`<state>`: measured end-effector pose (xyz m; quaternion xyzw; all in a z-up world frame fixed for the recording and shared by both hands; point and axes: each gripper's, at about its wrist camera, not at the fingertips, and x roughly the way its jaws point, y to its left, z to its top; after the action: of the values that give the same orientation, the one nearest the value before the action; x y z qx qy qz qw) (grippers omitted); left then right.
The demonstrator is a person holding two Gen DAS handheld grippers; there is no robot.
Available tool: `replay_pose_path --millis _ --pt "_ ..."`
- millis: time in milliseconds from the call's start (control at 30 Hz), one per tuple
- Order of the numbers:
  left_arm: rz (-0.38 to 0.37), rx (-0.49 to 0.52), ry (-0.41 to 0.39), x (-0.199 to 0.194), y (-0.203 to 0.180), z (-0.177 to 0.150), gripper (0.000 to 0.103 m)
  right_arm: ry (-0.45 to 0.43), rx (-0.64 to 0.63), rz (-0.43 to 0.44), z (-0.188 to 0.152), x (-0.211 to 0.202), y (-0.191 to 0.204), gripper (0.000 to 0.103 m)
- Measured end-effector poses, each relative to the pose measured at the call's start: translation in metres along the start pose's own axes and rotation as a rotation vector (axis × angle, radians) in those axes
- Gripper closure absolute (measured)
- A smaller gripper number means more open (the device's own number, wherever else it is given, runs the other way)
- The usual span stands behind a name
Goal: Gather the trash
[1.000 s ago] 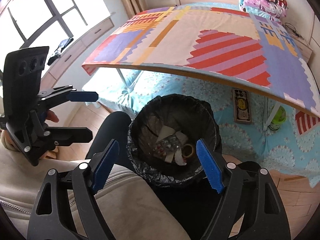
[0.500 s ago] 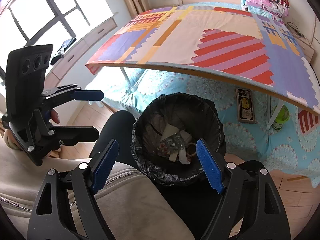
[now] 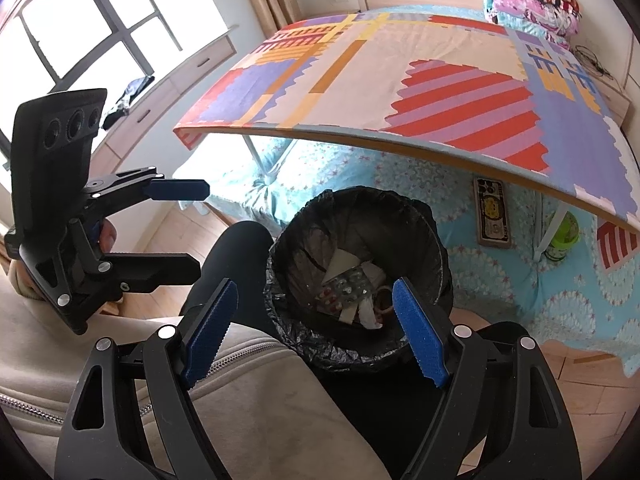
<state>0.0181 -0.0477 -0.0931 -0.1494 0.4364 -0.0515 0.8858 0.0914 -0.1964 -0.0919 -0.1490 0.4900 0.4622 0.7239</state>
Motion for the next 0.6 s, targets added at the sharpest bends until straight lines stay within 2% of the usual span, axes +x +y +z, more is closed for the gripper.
replay_pose_path --millis 167,600 --pt "-0.011 -0.006 -0.003 0.0006 0.0000 -0.0007 0.008 0.006 0.011 0.028 -0.0001 0.0008 -0.0002 0.023" --pt "-0.016 -0.008 -0.001 0.0010 -0.0004 -0.0012 0.008 0.009 0.015 0.021 -0.0003 -0.0005 -0.0005 0.023"
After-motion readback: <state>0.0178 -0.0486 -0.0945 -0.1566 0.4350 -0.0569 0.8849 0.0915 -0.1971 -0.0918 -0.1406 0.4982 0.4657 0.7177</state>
